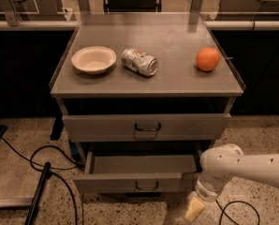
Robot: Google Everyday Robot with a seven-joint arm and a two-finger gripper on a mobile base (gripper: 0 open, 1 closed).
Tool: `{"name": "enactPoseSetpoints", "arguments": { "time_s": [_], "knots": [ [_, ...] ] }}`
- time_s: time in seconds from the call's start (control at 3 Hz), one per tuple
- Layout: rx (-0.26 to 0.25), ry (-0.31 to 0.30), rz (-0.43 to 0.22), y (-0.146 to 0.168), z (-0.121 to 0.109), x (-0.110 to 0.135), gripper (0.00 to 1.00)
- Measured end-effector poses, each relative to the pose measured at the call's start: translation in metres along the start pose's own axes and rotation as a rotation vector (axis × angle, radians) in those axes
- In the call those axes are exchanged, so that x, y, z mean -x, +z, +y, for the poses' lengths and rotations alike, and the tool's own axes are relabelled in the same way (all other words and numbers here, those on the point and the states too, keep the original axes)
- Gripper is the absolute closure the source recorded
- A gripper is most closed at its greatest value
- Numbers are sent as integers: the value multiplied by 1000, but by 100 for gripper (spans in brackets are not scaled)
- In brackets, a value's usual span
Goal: Close middle drawer
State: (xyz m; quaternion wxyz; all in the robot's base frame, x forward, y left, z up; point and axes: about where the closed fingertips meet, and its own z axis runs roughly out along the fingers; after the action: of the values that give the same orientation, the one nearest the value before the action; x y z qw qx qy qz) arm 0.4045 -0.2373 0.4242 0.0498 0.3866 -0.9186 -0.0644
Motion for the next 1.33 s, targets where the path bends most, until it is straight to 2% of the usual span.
{"name": "enactPoseSetpoints", "arguments": {
  "time_s": [0.33,1.0,1.33],
  "knots": [
    [0,0,0,0,0,0,17],
    [0,0,0,0,0,0,64],
    [-21,8,-6,-1,-6,3,87]
  ]
}}
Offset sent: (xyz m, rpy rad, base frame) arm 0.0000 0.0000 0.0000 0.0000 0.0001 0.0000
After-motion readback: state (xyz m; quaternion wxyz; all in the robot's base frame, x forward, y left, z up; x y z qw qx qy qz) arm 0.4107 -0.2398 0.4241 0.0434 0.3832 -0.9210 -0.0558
